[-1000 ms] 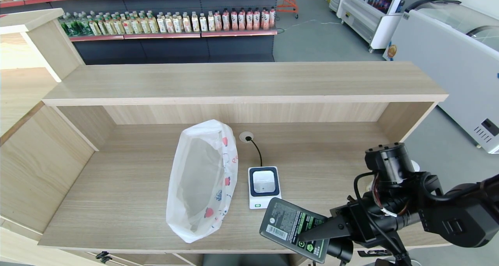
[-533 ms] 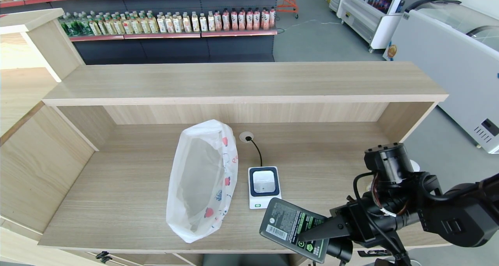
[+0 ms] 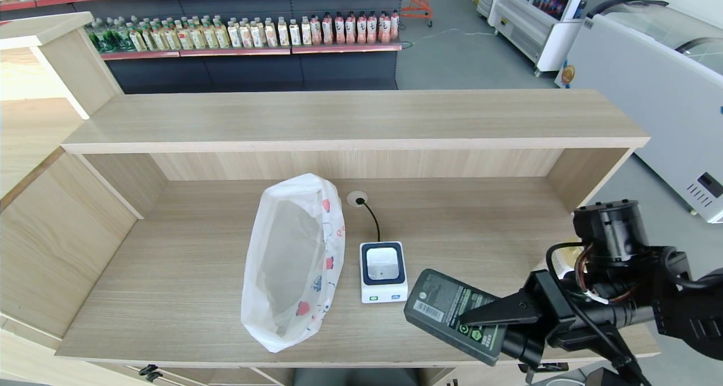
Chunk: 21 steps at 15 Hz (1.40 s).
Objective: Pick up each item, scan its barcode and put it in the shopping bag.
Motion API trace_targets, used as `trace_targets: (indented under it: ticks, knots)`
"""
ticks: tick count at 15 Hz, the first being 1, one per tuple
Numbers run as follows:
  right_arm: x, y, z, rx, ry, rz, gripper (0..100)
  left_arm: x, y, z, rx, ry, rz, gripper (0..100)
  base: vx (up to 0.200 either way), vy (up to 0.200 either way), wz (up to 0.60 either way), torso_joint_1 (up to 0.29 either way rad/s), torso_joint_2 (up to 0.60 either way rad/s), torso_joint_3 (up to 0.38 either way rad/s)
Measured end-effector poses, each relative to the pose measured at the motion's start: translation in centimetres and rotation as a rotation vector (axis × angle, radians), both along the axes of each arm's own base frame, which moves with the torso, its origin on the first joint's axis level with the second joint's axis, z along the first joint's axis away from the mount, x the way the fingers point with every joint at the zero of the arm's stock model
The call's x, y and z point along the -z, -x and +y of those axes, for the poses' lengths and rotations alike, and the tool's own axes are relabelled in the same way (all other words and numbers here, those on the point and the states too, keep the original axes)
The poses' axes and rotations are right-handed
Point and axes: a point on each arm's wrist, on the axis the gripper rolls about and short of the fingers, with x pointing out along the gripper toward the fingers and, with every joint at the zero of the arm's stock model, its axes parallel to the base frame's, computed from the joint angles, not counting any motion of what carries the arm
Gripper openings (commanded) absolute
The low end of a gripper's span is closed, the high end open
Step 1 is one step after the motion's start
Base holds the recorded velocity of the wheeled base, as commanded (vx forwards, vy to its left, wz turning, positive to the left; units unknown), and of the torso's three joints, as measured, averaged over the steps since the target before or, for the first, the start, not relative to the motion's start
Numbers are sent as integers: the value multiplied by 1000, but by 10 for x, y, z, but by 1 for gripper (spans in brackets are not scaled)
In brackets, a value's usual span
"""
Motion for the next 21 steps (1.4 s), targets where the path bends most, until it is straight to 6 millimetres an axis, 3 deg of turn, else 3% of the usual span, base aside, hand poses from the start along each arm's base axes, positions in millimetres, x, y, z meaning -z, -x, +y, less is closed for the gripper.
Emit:
trace_targets:
  ticks: [2, 4, 5, 7, 11, 14, 15, 21]
  knots:
    - [-14, 3, -19, 137, -1, 117, 0, 0, 0, 0, 0, 0, 0, 100, 0, 0, 0, 0, 0, 0]
    - [-31, 7, -56, 362, -25, 183, 0, 0, 0, 0, 0, 0, 0, 100, 0, 0, 0, 0, 0, 0]
    - [-37, 13, -74, 492, -47, 293, 0, 0, 0, 0, -1, 0, 0, 100, 0, 0, 0, 0, 0, 0]
    - [-44, 26, -91, 682, -138, 677, 0, 0, 0, 0, 0, 0, 0, 100, 0, 0, 0, 0, 0, 0]
    - [-59, 35, -97, 986, -489, 1519, 0, 0, 0, 0, 0, 0, 0, 100, 0, 0, 0, 0, 0, 0]
    - [-57, 36, -90, 1081, -772, 2042, 0, 0, 0, 0, 0, 0, 0, 100, 0, 0, 0, 0, 0, 0]
    - [-55, 33, -86, 1082, -823, 2132, 0, 0, 0, 0, 0, 0, 0, 100, 0, 0, 0, 0, 0, 0]
    - [-31, -9, -65, 1068, -835, 2235, 0, 0, 0, 0, 0, 0, 0, 100, 0, 0, 0, 0, 0, 0]
